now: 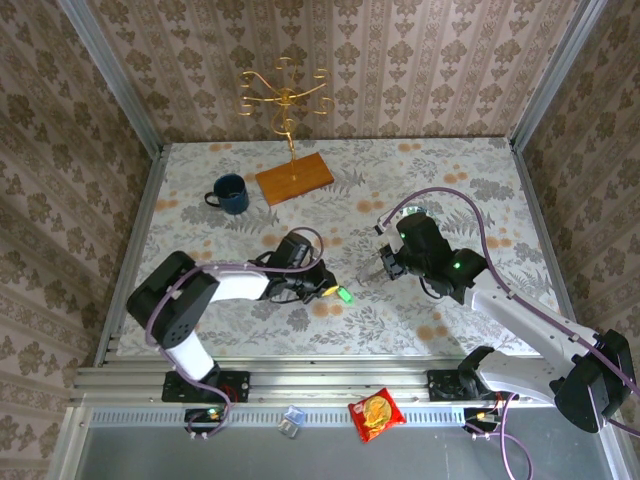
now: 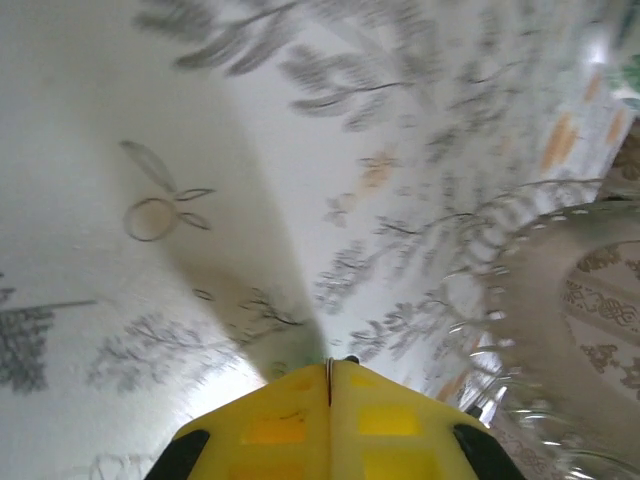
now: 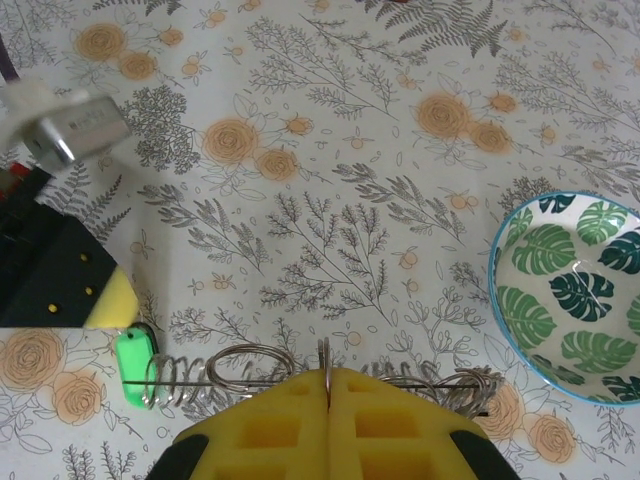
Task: Put the keys on the keyring
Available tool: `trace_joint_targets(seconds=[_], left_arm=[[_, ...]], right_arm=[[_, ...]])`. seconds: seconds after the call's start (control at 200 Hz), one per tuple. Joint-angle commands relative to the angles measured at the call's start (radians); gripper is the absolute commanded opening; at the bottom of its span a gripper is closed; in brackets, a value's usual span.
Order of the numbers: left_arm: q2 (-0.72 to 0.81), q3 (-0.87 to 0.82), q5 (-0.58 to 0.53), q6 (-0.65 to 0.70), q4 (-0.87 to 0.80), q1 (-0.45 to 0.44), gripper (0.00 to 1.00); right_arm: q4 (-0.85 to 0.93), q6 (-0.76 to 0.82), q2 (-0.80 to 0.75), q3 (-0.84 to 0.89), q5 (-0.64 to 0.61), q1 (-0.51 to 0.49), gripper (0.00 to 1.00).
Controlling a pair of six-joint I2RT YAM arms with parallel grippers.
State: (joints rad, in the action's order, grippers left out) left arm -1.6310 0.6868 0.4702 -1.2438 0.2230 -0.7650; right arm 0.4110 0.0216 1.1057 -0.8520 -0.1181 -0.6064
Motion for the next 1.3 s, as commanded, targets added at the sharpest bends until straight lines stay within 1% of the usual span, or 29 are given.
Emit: trace_joint_targets(seconds=[0.0,0.075,0.185,0.23,0.285,0.395,0.515,0.585,0.725,0.825,0.93,1.03,1.195,1.295], left_arm=[[0.146,0.011,-0.094,0.197,-0.077,-0.002,0.00],[0.245,0.011,-0.149,0.327,-0.140,-0.009,0.00],[0.409,-0.003,-0.214,0.585,-0.213,-0.029,0.00],[0.471,-0.025,-0.222,0.688,-0.214,-0.033,0.00],[0.558,-0.069,-0.233,0.768,-0.188,-0.034,0.00],[0.716,-0.149,-0.196,0.921,-0.125,-0.034,0.00],[0.816,-0.159,-0.162,1.068,-0.181,-0.031,0.00],[0.850,-0.165,-0.134,1.119,-0.188,-0.030,0.00],[0.869,-0.169,-0.092,1.132,-0.197,-0.016,0.00],[0.859,-0.167,-0.083,1.111,-0.195,-0.013,0.00],[0.845,-0.163,-0.087,1.058,-0.182,-0.010,0.00],[0.821,-0.143,-0.088,0.985,-0.188,-0.006,0.00],[0.761,-0.112,-0.084,0.809,-0.186,-0.005,0.00],[0.746,-0.123,-0.060,0.743,-0.135,-0.005,0.00]], right_arm=[[-0.030,0.013,-0.034,-0.022,0.046,0.005,0.00],[-0.051,0.030,-0.041,-0.011,0.080,0.003,0.00],[-0.096,0.064,-0.056,0.015,0.141,-0.003,0.00],[-0.118,0.080,-0.060,0.030,0.169,-0.008,0.00],[-0.143,0.098,-0.063,0.041,0.201,-0.014,0.00],[-0.173,0.138,-0.054,0.048,0.266,-0.034,0.00],[-0.204,0.178,-0.030,0.047,0.308,-0.066,0.00],[-0.227,0.195,-0.015,0.047,0.331,-0.087,0.00],[-0.282,0.211,0.007,0.047,0.343,-0.119,0.00],[-0.332,0.203,0.019,0.053,0.343,-0.138,0.00],[-0.379,0.190,0.034,0.059,0.345,-0.156,0.00],[-0.411,0.177,0.051,0.064,0.344,-0.166,0.00],[-0.445,0.151,0.074,0.067,0.340,-0.178,0.00],[-0.451,0.149,0.084,0.067,0.344,-0.181,0.00]])
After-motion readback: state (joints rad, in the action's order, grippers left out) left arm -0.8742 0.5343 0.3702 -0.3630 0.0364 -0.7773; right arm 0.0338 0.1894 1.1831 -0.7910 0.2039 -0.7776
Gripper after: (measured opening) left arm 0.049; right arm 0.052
